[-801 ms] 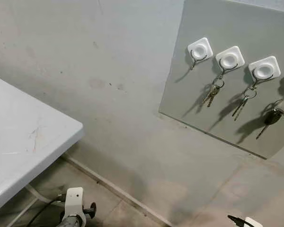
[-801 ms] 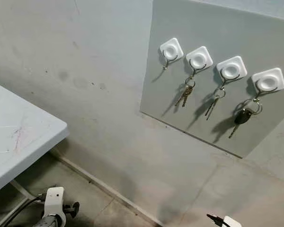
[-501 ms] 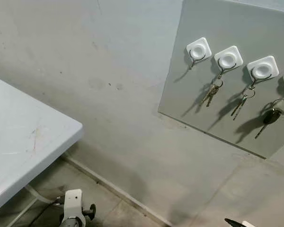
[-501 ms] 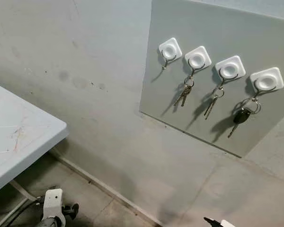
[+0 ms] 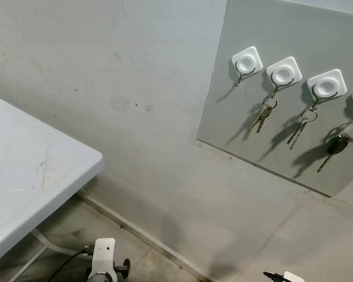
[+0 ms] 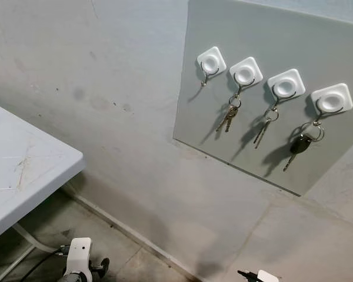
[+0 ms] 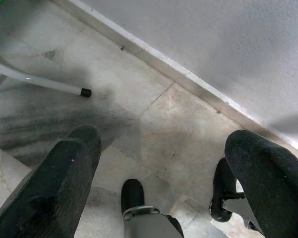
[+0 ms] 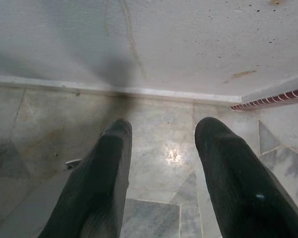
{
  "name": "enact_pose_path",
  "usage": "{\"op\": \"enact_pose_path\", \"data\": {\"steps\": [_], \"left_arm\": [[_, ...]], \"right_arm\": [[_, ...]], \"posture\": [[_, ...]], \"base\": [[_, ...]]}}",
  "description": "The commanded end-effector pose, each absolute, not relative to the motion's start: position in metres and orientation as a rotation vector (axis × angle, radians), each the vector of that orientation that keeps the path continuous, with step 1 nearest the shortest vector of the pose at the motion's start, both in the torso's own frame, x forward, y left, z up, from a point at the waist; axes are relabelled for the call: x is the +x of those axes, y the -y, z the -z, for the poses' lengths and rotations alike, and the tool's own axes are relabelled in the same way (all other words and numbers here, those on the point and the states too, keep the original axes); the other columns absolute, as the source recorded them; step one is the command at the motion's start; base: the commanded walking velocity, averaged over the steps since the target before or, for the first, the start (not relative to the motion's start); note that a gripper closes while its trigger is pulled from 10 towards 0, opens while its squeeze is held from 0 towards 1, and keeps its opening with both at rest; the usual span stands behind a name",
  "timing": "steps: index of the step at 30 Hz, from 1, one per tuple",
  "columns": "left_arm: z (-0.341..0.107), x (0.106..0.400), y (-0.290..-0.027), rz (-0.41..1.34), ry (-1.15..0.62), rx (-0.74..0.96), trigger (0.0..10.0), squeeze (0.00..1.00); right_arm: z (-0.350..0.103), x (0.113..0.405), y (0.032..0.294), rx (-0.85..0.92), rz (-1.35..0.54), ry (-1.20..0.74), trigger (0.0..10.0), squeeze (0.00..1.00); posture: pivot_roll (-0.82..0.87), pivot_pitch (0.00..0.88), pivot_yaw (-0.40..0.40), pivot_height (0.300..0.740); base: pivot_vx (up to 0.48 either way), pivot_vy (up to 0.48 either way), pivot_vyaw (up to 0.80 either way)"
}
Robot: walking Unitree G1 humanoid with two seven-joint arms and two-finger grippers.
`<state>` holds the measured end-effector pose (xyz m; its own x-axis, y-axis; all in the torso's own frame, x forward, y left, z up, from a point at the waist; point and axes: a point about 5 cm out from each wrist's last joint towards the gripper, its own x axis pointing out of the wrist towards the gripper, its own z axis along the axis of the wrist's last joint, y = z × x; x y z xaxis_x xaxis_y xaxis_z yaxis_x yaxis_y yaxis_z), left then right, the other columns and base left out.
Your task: Hang keys on a hook
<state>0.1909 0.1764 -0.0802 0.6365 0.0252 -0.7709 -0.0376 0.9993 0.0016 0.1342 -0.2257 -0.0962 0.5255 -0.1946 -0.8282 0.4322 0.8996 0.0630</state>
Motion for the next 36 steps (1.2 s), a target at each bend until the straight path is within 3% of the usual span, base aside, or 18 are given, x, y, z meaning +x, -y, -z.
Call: {"op": "enact_pose_path", "data": {"steps": [1, 15, 25, 36], "left_arm": [[0.079, 0.194, -0.174, -0.03, -0.88, -0.002, 10.0, 0.0], [0.079, 0.194, -0.172, -0.013, -0.88, 0.016, 10.0, 0.0], [0.083, 0.188, -0.165, 0.074, -0.915, 0.093, 10.0, 0.0], [0.084, 0.185, -0.164, 0.071, -0.917, 0.088, 10.0, 0.0]], "right_arm": [[0.095, 0.137, 0.228, 0.262, 0.376, -0.939, 10.0, 0.0], [0.095, 0.135, 0.231, 0.246, 0.375, -0.949, 10.0, 0.0], [0.1, 0.127, 0.223, 0.127, 0.265, -1.04, 10.0, 0.0], [0.102, 0.124, 0.219, 0.147, 0.265, -1.04, 10.0, 0.0]], "posture": [[-0.01, 0.0, -0.067, 0.74], [-0.01, 0.0, -0.073, 0.74], [-0.01, 0.0, -0.074, 0.74], [-0.01, 0.0, -0.072, 0.74]], "base": [[0.0, 0.0, 0.0], [0.0, 0.0, 0.0], [0.0, 0.0, 0.0], [0.0, 0.0, 0.0]]}}
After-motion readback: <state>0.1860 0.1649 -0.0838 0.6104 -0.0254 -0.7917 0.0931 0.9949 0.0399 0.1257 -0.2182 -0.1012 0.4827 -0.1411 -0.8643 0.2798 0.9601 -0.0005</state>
